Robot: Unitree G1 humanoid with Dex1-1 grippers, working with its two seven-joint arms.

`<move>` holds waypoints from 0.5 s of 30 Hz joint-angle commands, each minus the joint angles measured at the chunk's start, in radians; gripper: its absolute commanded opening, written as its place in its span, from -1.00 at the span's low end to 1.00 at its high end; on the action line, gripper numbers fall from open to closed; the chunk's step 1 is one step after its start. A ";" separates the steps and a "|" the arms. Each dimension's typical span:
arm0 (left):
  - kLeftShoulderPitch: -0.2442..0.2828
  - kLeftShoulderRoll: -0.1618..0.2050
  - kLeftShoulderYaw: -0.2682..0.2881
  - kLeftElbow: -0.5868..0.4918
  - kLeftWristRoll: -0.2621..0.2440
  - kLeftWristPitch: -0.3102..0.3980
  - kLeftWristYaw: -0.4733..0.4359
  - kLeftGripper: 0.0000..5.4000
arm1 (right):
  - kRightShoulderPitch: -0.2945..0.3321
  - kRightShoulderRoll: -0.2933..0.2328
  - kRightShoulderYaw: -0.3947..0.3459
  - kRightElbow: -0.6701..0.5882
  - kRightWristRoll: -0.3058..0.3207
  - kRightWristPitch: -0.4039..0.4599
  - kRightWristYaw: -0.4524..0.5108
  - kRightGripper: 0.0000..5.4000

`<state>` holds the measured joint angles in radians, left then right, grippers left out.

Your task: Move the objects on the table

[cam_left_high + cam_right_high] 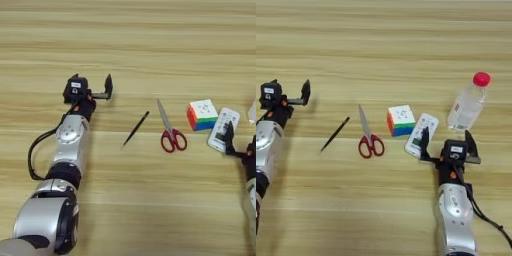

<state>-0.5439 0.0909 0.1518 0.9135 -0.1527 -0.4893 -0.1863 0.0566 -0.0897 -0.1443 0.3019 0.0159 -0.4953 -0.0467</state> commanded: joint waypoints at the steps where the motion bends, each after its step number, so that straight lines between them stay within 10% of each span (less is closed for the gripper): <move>1: -0.022 -0.001 -0.002 0.008 0.013 -0.009 -0.002 1.00 | 0.015 0.013 0.016 -0.034 -0.012 -0.025 0.005 0.99; 15: -0.026 -0.002 -0.003 0.015 0.013 -0.011 -0.004 1.00 | 0.024 0.013 0.127 -0.071 -0.024 -0.038 0.110 0.99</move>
<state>-0.5547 0.0907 0.1516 0.9194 -0.1527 -0.4900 -0.1868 0.0880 -0.0775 -0.0329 0.2233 -0.0097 -0.5546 0.0423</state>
